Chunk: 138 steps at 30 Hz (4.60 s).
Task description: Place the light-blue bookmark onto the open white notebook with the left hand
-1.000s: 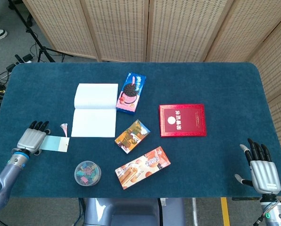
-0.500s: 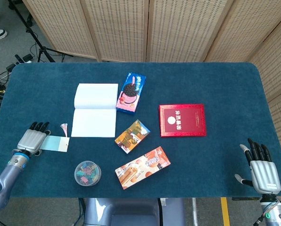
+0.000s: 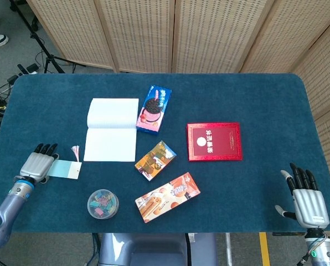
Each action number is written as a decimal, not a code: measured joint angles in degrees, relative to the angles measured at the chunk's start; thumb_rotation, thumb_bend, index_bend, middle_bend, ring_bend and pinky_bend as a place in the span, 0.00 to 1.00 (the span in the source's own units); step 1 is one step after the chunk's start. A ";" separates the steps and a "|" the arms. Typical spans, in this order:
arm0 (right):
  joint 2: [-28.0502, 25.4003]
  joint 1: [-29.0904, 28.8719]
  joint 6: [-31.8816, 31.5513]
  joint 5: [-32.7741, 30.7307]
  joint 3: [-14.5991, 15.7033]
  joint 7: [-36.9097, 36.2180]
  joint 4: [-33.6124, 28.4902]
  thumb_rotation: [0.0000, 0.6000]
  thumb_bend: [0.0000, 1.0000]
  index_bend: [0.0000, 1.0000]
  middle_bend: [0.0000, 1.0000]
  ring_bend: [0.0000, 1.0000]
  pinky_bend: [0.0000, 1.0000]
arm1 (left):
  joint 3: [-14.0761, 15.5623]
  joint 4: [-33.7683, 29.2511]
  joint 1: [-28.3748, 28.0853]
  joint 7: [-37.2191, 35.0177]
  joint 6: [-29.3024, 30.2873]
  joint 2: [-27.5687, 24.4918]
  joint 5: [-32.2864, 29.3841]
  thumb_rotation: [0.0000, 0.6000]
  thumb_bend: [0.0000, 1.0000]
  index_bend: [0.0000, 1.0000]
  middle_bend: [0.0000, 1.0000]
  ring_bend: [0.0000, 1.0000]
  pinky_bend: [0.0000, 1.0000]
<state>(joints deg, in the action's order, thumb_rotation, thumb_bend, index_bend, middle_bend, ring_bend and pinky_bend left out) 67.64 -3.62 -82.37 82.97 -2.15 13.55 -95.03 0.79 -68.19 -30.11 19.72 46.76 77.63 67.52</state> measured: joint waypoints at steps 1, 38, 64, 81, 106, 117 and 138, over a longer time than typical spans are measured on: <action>-0.01 0.00 -0.02 0.02 0.01 0.00 -0.03 1.00 0.10 0.12 0.00 0.00 0.00 | -0.01 -0.02 0.01 -0.05 0.01 -0.02 0.02 1.00 0.27 0.35 0.00 0.00 0.00; -1.04 -0.70 2.15 -2.09 -0.81 -3.38 0.59 1.00 0.10 0.12 0.00 0.00 0.00 | -7.90 -15.33 -8.52 8.60 -0.51 -6.72 -14.72 1.00 0.30 0.37 0.00 0.00 0.00; -1.99 -2.04 6.67 -7.69 -2.58 -9.02 3.74 1.00 0.10 0.12 0.00 0.00 0.00 | -10.21 -15.82 -31.16 24.33 -1.03 1.04 -45.10 1.00 0.30 0.37 0.00 0.00 0.00; -1.66 -2.52 7.52 -8.61 -2.73 -8.65 4.24 1.00 0.10 0.12 0.00 0.00 0.00 | -8.62 -10.35 -34.44 23.10 -1.77 3.53 -49.36 1.00 0.30 0.37 0.00 0.00 0.00; -1.68 -2.61 7.45 -8.59 -2.55 -8.90 4.39 1.00 0.10 0.12 0.00 0.00 0.00 | -3.88 -7.64 -36.64 25.06 -1.80 7.13 -52.76 1.00 0.30 0.37 0.00 0.00 0.00; -1.50 -2.60 7.28 -8.34 -2.32 -8.32 4.16 1.00 0.10 0.12 0.00 0.00 0.00 | -2.13 -3.97 -36.26 25.92 -2.87 8.85 -55.67 1.00 0.30 0.37 0.00 0.00 0.00; -1.32 -2.55 6.82 -8.17 -2.33 -8.07 4.29 1.00 0.10 0.12 0.00 0.00 0.00 | -2.67 1.21 -35.99 24.86 -4.92 11.72 -54.51 1.00 0.29 0.37 0.00 0.00 0.00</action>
<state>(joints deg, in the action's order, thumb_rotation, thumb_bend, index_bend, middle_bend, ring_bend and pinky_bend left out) 66.32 -6.18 -75.55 74.80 -4.48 5.48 -90.74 -1.88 -66.98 -66.10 44.58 41.84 89.35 13.02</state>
